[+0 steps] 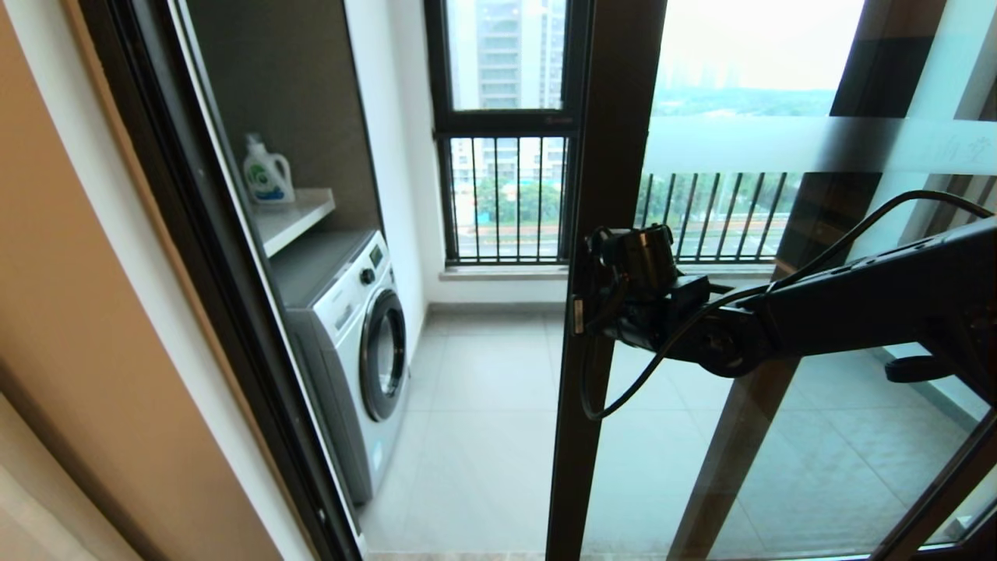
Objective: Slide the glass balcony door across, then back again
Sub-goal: Open the slid door
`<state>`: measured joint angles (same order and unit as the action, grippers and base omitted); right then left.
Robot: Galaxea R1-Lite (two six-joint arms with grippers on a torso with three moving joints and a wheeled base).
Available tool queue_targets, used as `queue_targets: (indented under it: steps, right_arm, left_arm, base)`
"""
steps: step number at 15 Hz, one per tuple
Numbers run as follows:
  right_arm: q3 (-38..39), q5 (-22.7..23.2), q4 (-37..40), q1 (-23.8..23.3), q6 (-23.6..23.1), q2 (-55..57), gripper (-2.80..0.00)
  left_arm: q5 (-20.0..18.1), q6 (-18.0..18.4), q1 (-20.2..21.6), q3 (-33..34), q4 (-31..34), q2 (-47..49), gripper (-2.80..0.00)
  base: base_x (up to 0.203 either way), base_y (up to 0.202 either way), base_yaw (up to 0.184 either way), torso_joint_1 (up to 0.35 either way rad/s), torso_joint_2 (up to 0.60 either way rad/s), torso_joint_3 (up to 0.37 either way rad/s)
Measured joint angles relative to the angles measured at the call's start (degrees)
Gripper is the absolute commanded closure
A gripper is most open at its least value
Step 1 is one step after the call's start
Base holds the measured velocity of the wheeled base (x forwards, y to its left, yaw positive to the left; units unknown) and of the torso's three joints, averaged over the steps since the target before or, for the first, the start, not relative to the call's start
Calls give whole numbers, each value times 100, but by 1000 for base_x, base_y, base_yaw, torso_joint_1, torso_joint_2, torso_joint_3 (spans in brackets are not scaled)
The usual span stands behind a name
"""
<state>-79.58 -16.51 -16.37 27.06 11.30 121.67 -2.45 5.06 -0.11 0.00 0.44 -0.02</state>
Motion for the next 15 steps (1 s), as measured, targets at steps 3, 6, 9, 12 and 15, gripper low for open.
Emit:
queue_targets:
  steps: [3, 6, 9, 12, 15]
  right_arm:
    - [86, -42, 3, -24, 0, -68, 0]
    - [273, -39, 4, -114, -11, -205, 0]
    - [433, -11, -78, -320, -11, -283, 0]
    - [560, -22, -220, -481, -34, -316, 0]
    - [579, -68, -262, -653, -34, -338, 0]
  left_arm:
    - [2, 1, -7, 0, 2, 0, 0]
    - [8, -1, -7, 0, 0, 2, 0]
    - [2, 1, -10, 0, 0, 0, 0]
    - [2, 1, -7, 0, 0, 2, 0]
    - [3, 0, -7, 0, 2, 2, 0]
  base:
    - [0, 0, 0, 0, 0, 0]
    - [0, 0, 0, 0, 0, 0]
    - [0, 0, 0, 0, 0, 0]
    - [0, 0, 0, 0, 0, 0]
    - [0, 0, 0, 0, 0, 0]
